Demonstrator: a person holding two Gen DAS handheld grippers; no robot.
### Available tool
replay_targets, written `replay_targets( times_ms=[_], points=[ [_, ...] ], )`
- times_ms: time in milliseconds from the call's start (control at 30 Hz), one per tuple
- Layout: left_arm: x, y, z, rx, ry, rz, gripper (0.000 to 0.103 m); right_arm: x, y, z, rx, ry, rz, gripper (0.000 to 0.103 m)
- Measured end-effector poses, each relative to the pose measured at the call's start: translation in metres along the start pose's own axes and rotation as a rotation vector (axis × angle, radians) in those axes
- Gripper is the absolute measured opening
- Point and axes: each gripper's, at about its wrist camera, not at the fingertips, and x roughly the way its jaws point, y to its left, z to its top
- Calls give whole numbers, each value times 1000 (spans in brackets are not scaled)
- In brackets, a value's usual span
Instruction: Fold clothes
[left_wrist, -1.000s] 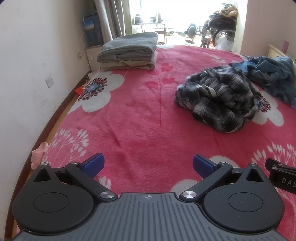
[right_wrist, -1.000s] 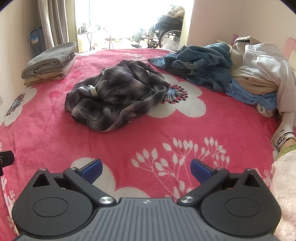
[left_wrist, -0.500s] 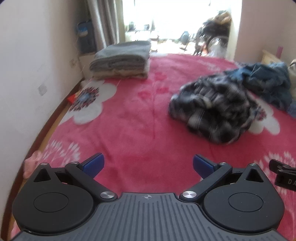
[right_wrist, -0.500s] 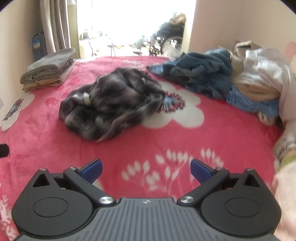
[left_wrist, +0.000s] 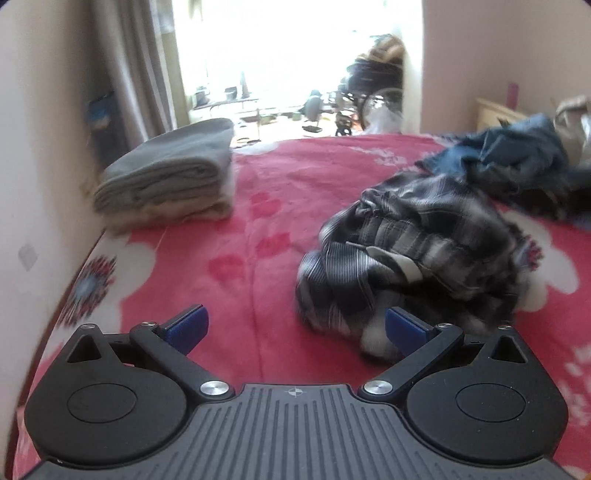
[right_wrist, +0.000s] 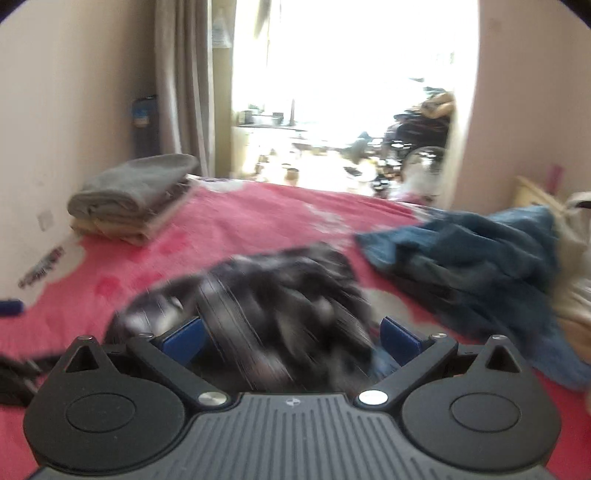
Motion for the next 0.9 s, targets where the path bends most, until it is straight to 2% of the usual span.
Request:
replay_targets(
  times_ms=[100, 167, 200, 233, 267, 300, 333, 367, 400, 433, 533, 667, 767, 867, 900],
  points=[
    [28, -6, 5, 21, 21, -51, 101, 46, 6, 14, 58, 84, 62, 103],
    [49, -11, 7, 39, 75, -98, 97, 74, 8, 14, 90, 173, 69, 102],
    [53, -12, 7, 41, 85, -106, 92, 88, 9, 14, 106, 218, 72, 95],
    [52, -13, 6, 39, 85, -107, 84, 95, 9, 13, 118, 249, 56, 78],
    [52, -14, 5, 37, 86, -108, 80, 99, 7, 11, 128, 273, 30, 73],
    [51, -15, 4, 35, 86, -109, 71, 98, 3, 10, 149, 275, 30, 66],
    [51, -15, 3, 33, 87, -110, 62, 94, -2, 8, 176, 267, 41, 54],
    [50, -16, 2, 31, 87, -111, 58, 88, -6, 7, 188, 260, 53, 46],
    [50, -17, 1, 29, 87, -111, 52, 80, -10, 6, 193, 253, 65, 33],
    [49, -18, 0, 26, 88, -112, 43, 72, -12, 6, 187, 240, 67, 24],
    [48, -20, -3, 20, 89, -115, 22, 44, -18, 10, 172, 189, 57, 4],
    [35, -16, -2, 0, 66, -123, 12, -6, -36, 15, 275, 112, 110, 1],
    [16, -14, -3, 16, 36, -134, 10, -48, -48, 12, 342, 54, 152, 1],
    [8, -17, -3, 73, 41, -142, 8, -70, -43, 5, 275, 47, 152, 2],
    [7, -18, -4, 93, 42, -139, 9, -69, -35, 1, 230, 54, 147, 7]
  ],
)
